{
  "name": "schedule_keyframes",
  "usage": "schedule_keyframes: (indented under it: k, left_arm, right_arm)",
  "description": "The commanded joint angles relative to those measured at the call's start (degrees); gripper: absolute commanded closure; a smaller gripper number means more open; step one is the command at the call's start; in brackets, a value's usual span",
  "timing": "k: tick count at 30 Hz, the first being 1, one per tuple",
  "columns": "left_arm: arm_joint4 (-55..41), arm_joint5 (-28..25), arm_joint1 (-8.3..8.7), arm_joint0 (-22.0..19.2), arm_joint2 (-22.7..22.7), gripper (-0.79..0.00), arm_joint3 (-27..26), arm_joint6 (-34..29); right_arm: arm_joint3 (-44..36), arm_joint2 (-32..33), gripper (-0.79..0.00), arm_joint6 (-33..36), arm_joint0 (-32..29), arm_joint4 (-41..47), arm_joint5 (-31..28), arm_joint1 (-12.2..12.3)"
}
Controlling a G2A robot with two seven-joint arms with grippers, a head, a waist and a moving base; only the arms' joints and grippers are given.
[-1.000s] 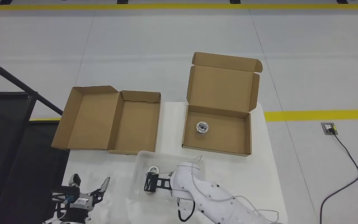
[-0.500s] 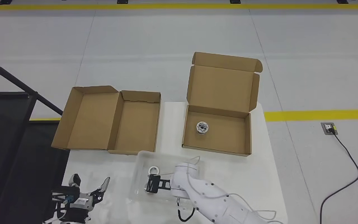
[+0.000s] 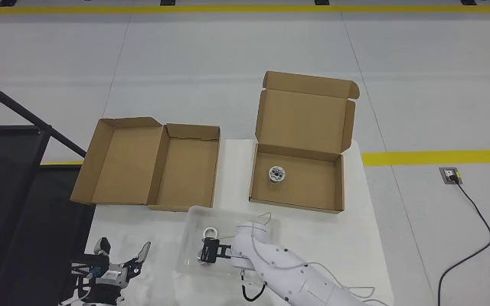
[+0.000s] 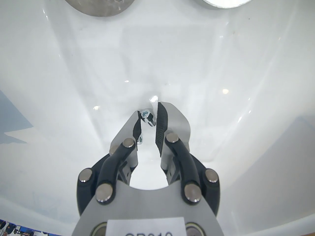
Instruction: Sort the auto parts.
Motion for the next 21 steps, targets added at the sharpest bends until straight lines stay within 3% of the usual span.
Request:
schedule_keyframes:
  k: [1, 2, 7, 10, 12, 17, 21]
  left_arm:
    - [0.0, 0.0, 0.00, 0.0, 0.0, -0.785, 0.0, 0.0]
    - [0.0, 0.0, 0.00, 0.0, 0.0, -0.785, 0.0, 0.0]
    - [0.0, 0.0, 0.00, 0.0, 0.0, -0.785, 0.0, 0.0]
    - [0.0, 0.0, 0.00, 0.0, 0.0, -0.785, 0.0, 0.0]
    - [0.0, 0.0, 0.00, 0.0, 0.0, -0.785, 0.0, 0.0]
    - [0.0, 0.0, 0.00, 0.0, 0.0, -0.785, 0.0, 0.0]
    - [0.0, 0.0, 0.00, 0.0, 0.0, -0.785, 0.0, 0.0]
  right_arm:
    - [0.6, 0.1, -0.080, -0.3, 0.2, -0.2, 0.0, -0.2]
    - [0.8, 0.2, 0.000, -0.5, 0.3, -0.2, 0.2, -0.3]
    - [0.1, 2.2, 0.000, -3.1, 0.5, -0.3, 0.8, 0.1]
    - [-3.7, 6.5, 0.000, -7.8, -0.4, 0.1, 0.5, 1.6]
    - [-8.1, 10.8, 0.000, -10.4, -2.1, -0.9, 1.8, 3.2]
    - [-27.5, 24.7, 0.000, -18.1, -12.9, -2.8, 1.1, 7.9]
    - [-37.2, 32.7, 0.000, -24.6, -20.0, -3.8, 2.0, 9.9]
